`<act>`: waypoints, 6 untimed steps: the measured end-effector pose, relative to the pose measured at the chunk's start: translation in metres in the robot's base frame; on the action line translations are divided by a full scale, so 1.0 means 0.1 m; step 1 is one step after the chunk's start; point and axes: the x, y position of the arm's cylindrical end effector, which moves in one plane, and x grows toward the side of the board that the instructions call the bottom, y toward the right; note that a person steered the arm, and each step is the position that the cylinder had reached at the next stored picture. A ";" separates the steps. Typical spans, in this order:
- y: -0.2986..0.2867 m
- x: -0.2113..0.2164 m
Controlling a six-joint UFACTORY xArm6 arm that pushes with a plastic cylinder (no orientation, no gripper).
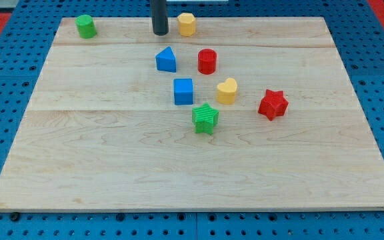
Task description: Slide the yellow hexagon to the top center of the board
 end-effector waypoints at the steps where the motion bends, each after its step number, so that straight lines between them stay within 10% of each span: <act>1: 0.00 -0.17; 6: 0.28 -0.21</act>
